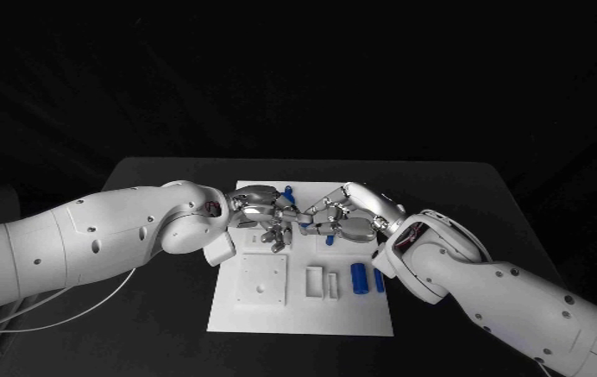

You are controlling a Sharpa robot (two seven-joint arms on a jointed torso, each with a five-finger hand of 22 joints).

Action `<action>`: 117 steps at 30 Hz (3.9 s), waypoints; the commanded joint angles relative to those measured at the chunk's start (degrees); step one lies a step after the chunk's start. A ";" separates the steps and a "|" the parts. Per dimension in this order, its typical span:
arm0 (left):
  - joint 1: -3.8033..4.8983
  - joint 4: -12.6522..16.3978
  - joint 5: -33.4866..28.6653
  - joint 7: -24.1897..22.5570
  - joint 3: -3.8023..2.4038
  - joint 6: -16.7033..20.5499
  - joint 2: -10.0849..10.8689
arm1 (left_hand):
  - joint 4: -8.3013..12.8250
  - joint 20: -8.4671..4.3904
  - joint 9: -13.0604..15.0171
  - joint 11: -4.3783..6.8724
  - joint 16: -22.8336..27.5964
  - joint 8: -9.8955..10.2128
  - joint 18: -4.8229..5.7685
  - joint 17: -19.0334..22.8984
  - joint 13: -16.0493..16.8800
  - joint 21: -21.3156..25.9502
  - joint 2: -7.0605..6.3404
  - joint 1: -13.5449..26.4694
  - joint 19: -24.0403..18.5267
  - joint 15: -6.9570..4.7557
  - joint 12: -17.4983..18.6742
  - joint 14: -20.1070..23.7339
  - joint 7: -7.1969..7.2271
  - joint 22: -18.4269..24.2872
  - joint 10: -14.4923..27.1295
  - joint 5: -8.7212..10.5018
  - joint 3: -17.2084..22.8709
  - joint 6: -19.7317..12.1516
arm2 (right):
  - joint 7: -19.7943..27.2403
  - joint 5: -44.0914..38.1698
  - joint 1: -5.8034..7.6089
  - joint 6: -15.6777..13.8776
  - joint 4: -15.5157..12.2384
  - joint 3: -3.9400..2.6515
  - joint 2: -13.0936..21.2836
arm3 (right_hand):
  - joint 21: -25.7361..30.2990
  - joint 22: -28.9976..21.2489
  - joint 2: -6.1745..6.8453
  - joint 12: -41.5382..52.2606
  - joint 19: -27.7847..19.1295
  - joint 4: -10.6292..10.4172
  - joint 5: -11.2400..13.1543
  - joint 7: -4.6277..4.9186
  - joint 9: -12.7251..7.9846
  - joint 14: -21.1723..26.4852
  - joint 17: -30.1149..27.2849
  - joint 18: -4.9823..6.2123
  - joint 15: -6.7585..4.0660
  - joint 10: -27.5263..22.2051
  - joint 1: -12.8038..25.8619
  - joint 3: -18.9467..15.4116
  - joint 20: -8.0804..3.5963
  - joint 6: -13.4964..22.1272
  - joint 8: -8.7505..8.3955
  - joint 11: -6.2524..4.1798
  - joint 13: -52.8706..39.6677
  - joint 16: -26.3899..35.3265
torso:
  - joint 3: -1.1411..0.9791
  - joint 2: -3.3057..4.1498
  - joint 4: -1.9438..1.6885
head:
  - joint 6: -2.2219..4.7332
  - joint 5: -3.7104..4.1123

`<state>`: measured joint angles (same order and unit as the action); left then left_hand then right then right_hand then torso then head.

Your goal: Assemble the parts on the task board

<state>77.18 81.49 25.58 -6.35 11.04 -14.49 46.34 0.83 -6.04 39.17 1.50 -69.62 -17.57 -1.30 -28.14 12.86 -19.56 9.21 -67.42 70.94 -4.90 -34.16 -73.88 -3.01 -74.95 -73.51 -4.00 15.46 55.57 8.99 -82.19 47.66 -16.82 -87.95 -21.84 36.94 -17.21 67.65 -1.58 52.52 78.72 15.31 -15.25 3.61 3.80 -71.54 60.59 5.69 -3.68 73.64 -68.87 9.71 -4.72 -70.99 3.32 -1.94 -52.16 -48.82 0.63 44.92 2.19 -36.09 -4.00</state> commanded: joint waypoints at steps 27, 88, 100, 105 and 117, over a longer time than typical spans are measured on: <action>0.08 0.01 -1.16 2.44 -0.07 3.83 0.28 | -3.61 1.21 -14.71 -1.48 -1.22 -4.71 -1.08 0.13 1.13 2.17 -9.32 5.19 0.52 1.24 -2.96 1.63 -1.44 -0.94 4.66 -3.43 -19.80 -5.53 | -3.09 -1.91 -0.30 -3.24 -0.38 0.12 -0.07 | 0.19 0.23 -0.24 0.06 0.54 -0.92 -0.87 -1.73 0.57 -0.38 0.21 -0.90 -0.61 0.87 0.33 -1.36 -0.58 -2.23 0.35 -0.57 -0.97 0.05 | 0.04 0.01 -0.02 | -0.26 0.18; -0.38 0.23 -3.38 -0.93 0.74 6.94 0.07 | -6.17 3.39 -17.58 -3.46 -13.78 -40.79 -3.21 2.70 6.01 -6.33 -3.12 5.66 -3.38 3.32 -34.59 8.61 -2.41 -1.03 26.98 -19.13 -24.36 -28.47 | -8.73 5.09 -1.31 -8.65 -0.30 0.10 -1.18 | 0.52 -0.07 0.24 -0.73 1.13 -1.51 -1.16 -1.76 0.53 -0.79 0.13 -0.89 -0.71 1.21 0.58 -1.02 -0.69 -2.10 0.34 -0.65 -0.90 0.27 | -0.06 0.02 0.04 | -0.37 1.21; -0.38 0.03 -4.14 -0.79 0.74 6.45 -0.33 | -6.92 3.49 -18.75 -3.56 -13.83 -40.37 -3.27 2.83 5.50 -6.29 -1.86 5.47 -3.47 3.41 -34.38 8.79 -2.57 -1.03 27.01 -19.61 -23.31 -28.31 | -8.64 5.10 -1.46 -8.37 -0.34 0.10 -1.45 | 0.57 -0.11 0.24 -0.72 1.18 -1.57 -1.20 -1.77 0.55 -0.81 0.15 -0.89 -0.72 1.27 0.62 -1.04 -0.70 -2.12 0.35 -0.65 -0.98 0.25 | -0.03 0.02 0.01 | -0.52 1.26; -0.38 0.03 -4.17 -0.70 0.74 5.96 -0.54 | -6.71 3.51 -19.14 -3.54 -13.86 -40.05 -3.28 2.86 5.27 -6.29 -1.15 5.06 -3.50 3.42 -34.04 8.84 -2.54 -1.04 26.89 -19.74 -22.70 -28.09 | -8.65 5.10 -1.49 -8.34 -0.25 0.10 -1.62 | 0.57 -0.11 0.24 -0.72 1.18 -1.57 -1.20 -1.77 0.55 -0.81 0.15 -0.89 -0.72 1.27 0.62 -1.04 -0.70 -2.12 0.35 -0.65 -0.98 0.25 | -0.02 0.01 -0.01 | -0.54 1.25; -0.38 -0.10 -4.42 -1.27 0.73 5.41 -0.81 | -5.75 3.40 -19.49 -3.26 -13.96 -39.89 -3.19 2.88 5.23 -6.33 0.43 4.12 -3.60 3.26 -34.00 8.89 -2.20 -1.05 26.31 -19.63 -21.49 -27.28 | -9.00 5.10 -1.50 -7.42 0.21 0.09 -1.86 | 0.62 -0.14 0.20 -0.81 1.20 -1.66 -1.16 -1.76 0.54 -0.81 0.15 -0.90 -0.71 1.24 0.71 -1.08 -0.70 -2.05 0.33 -0.64 -0.96 0.27 | -0.01 0.03 0.00 | -0.53 1.27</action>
<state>76.79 81.34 21.93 -6.84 11.80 -8.05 45.67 -4.84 -2.77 19.75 -1.75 -83.20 -57.63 -4.00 -25.34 18.09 -25.67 9.43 -63.39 67.46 -1.82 -68.26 -65.09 -5.08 -74.92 -46.90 -23.46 -6.17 27.95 -0.01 -77.22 46.21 -25.31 -87.71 -21.74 35.14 -16.98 67.55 -0.95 51.89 79.53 13.90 -16.18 2.76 4.25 -72.06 60.70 5.68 -4.19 74.90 -68.25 8.62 -5.50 -71.98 3.48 -2.29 -53.10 -48.82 0.59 44.93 2.18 -36.61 -2.73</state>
